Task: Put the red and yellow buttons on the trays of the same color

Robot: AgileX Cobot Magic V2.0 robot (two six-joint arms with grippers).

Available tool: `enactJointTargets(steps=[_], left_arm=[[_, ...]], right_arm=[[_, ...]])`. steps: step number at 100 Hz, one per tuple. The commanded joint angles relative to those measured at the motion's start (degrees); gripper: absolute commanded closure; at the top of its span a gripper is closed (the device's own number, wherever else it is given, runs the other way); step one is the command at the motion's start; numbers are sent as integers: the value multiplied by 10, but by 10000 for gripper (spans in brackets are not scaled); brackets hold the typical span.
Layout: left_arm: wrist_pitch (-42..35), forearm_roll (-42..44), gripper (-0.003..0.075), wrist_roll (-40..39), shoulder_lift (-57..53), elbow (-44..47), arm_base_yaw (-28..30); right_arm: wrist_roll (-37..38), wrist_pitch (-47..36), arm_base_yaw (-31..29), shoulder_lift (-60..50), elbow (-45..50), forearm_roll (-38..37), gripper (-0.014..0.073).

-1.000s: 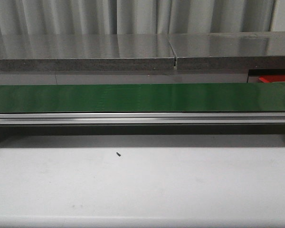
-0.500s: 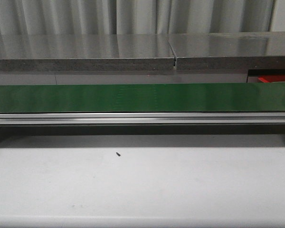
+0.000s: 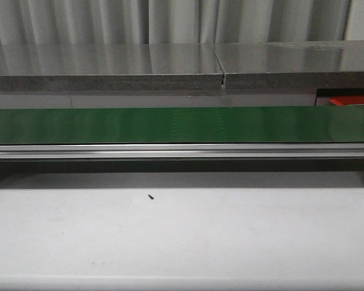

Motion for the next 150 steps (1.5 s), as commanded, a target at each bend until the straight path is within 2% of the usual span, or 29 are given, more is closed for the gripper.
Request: enactJointTargets(steps=[1, 13, 25, 36, 76, 100, 110, 117, 129, 134, 141, 150], left_arm=[[-34, -15, 739, -1, 1, -16, -6], [-34, -15, 739, -1, 1, -16, -6], [-34, -15, 739, -1, 1, -16, -6], [-34, -15, 739, -1, 1, -16, -6], [-35, -21, 739, -2, 1, -16, -6], [-34, -27, 727, -33, 4, -21, -6], [-28, -26, 644, -57, 19, -40, -6], [-17, -24, 540, -57, 36, -60, -6], [-8, -21, 320, -57, 72, -98, -6], [-8, -20, 255, -57, 87, -115, -4], [-10, -8, 210, -57, 111, -141, -2], [-8, -8, 210, -68, 150, -178, 15]], right_arm=[[-5, -38, 1, -48, 24, 17, 112], [-5, -40, 1, -97, 60, 17, 288], [-5, -41, 1, -131, 74, 17, 524], [-5, -39, 1, -143, 74, 17, 695], [-5, -34, 1, -143, 74, 17, 692], [-5, -34, 1, -143, 74, 17, 692], [-5, -34, 1, -143, 74, 17, 692], [-5, -34, 1, -143, 74, 17, 692], [-5, -34, 1, -143, 74, 17, 692], [-5, -34, 1, -143, 74, 17, 692], [-5, -34, 1, -143, 74, 17, 692], [-5, -34, 1, -143, 74, 17, 692]])
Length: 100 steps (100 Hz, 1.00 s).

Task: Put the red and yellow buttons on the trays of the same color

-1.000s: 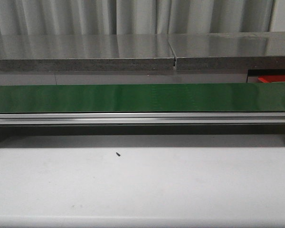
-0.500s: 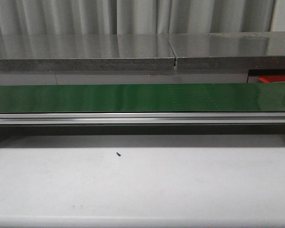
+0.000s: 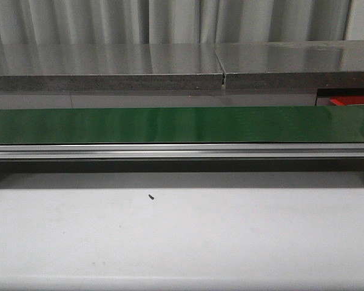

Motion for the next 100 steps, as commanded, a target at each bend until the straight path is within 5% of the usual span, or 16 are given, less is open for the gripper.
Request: enactJointTargets(steps=[1, 45, 100], left_arm=[[-28, -7, 210, -21, 33, -51, 17], [106, -7, 218, -70, 312, -272, 248], [126, 26, 218, -94, 592, -394, 279]], right_arm=[[-5, -31, 1, -2, -15, 13, 692], [-5, -31, 1, -2, -15, 13, 692], [-5, -31, 1, -2, -15, 13, 692]])
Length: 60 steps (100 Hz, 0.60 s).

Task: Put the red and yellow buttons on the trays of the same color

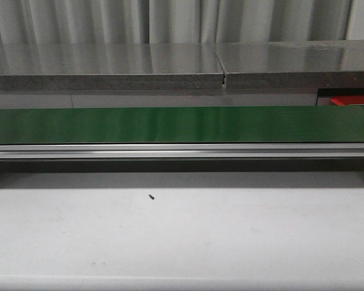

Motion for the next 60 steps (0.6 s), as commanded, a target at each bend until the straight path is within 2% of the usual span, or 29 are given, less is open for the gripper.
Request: enactJointTargets(steps=[1, 26, 60], left_arm=[[-14, -3, 218, -12, -7, -27, 1], [-39, 65, 218, -61, 11, -34, 1], [-75, 67, 218, -61, 31, -37, 1]], right_arm=[[-5, -31, 1, -2, -15, 13, 692], [-5, -31, 1, -2, -15, 13, 692], [-5, -31, 1, -2, -15, 13, 692]])
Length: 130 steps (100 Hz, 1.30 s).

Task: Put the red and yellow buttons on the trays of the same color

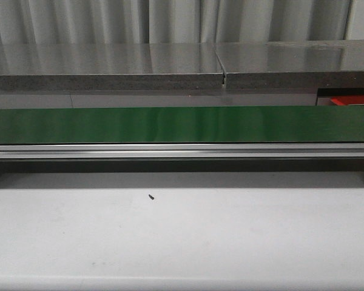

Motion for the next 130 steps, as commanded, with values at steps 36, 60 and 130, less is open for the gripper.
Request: enactJointTargets(steps=[36, 60, 130], left_arm=[[-27, -9, 218, -5, 29, -65, 1], [-12, -12, 218, -5, 61, -98, 0], [-23, -12, 225, -5, 84, -107, 0]], right_arm=[[-5, -31, 1, -2, -15, 13, 692], [-5, -31, 1, -2, -15, 13, 692], [-5, -31, 1, -2, -15, 13, 692]])
